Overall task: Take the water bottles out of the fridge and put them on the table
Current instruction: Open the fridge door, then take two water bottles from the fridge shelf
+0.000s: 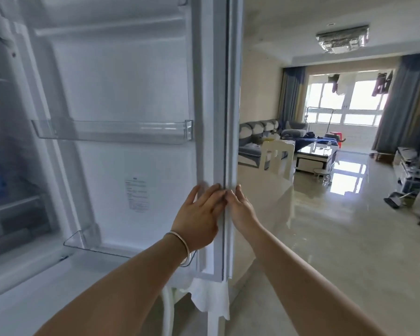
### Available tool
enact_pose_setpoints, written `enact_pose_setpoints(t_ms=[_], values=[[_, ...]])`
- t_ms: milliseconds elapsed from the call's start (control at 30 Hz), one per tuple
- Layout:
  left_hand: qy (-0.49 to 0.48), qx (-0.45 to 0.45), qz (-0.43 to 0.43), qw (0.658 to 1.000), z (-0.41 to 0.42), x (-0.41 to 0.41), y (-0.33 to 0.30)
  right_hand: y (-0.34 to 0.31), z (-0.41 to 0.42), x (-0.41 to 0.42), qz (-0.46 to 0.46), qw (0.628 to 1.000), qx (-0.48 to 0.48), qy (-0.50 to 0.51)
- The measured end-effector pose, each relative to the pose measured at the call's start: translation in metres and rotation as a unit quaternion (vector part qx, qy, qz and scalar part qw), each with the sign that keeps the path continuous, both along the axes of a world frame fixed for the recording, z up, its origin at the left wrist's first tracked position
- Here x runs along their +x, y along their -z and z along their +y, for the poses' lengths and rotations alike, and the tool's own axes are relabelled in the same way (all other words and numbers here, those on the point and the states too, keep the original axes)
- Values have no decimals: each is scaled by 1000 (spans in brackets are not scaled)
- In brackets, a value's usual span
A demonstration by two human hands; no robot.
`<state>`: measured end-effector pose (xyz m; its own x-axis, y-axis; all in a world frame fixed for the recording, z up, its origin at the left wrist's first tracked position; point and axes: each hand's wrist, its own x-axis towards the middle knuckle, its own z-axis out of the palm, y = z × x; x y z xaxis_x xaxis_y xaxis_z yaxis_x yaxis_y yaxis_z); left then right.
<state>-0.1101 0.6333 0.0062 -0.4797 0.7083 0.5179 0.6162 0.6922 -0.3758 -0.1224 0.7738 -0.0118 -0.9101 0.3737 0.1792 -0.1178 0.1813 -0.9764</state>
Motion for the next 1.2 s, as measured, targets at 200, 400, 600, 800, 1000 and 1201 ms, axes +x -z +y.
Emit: enact_pose_setpoints(t_ms=[200, 400, 600, 800, 1000, 1201], values=[[0, -3, -56, 998, 16, -38, 9, -4, 9, -33, -18, 999, -37, -1], [-26, -42, -81, 995, 22, -67, 15, -3, 16, -60, -33, 999, -34, 20], [-5, -57, -76, 995, 17, -71, 17, 2, 9, -60, -30, 997, -4, 71], [165, 119, 2, 979, -40, -51, 5, -29, -62, -16, 266, 931, 19, 250], [-49, 252, 25, 966, -189, -37, 4, -31, -210, -3, 385, 920, 75, 19], [-238, 328, -9, 914, -351, -32, 9, -14, -356, -33, 335, 933, 88, -98]])
